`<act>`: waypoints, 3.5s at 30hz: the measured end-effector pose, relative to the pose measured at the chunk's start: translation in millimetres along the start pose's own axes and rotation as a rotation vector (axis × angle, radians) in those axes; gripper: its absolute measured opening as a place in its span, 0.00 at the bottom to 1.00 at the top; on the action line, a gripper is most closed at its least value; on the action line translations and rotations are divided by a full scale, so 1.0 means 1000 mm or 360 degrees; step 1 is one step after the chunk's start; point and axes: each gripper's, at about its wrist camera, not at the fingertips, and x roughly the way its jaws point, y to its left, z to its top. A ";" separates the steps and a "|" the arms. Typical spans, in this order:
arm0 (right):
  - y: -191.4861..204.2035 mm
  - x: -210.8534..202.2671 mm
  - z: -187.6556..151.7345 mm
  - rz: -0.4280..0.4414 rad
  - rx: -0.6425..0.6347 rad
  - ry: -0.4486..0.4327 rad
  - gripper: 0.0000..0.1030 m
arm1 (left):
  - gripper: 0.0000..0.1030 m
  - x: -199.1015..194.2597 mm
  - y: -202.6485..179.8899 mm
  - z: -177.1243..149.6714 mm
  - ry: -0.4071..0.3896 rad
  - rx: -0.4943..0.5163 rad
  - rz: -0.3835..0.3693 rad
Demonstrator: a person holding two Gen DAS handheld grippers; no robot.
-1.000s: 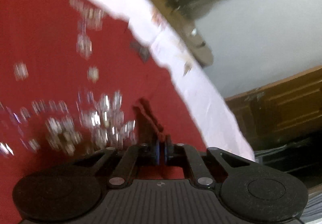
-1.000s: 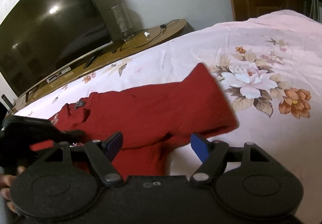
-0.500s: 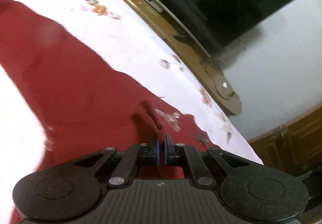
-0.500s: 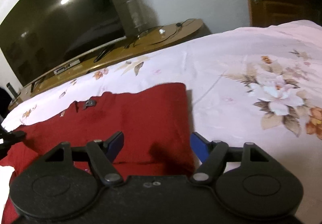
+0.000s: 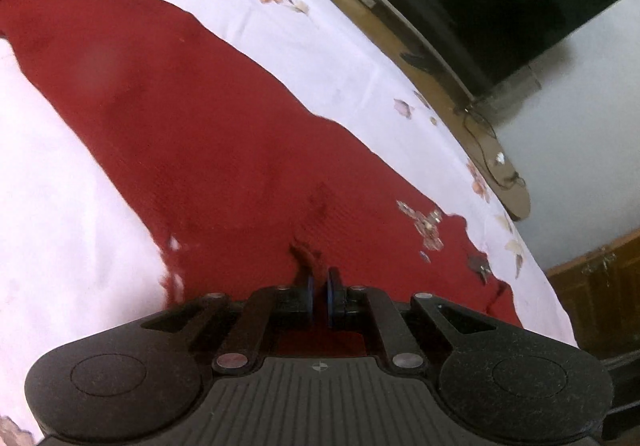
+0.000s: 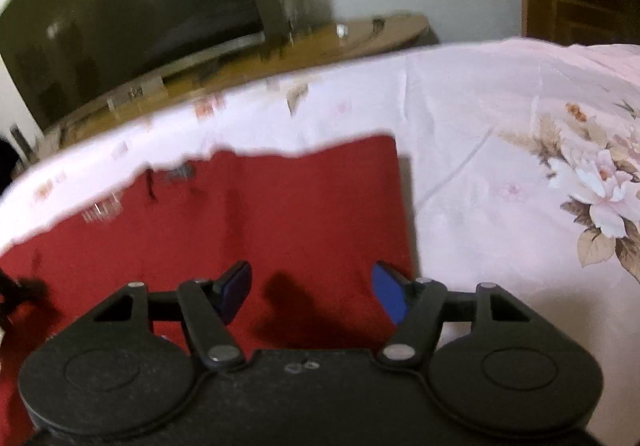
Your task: Fold small clothes
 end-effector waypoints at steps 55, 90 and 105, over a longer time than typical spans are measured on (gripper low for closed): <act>0.036 0.029 0.004 -0.0035 -0.0316 0.0056 0.68 | 0.05 0.001 -0.054 -0.014 -0.0036 0.0505 0.0228; 0.250 -0.007 -0.031 0.0555 -0.0481 0.0084 0.69 | 1.00 -0.092 0.118 0.060 -0.0223 0.0269 0.0547; 0.283 0.019 -0.032 0.0566 -0.0538 0.0134 0.68 | 0.74 -0.085 0.219 0.135 -0.0265 -0.0244 0.0423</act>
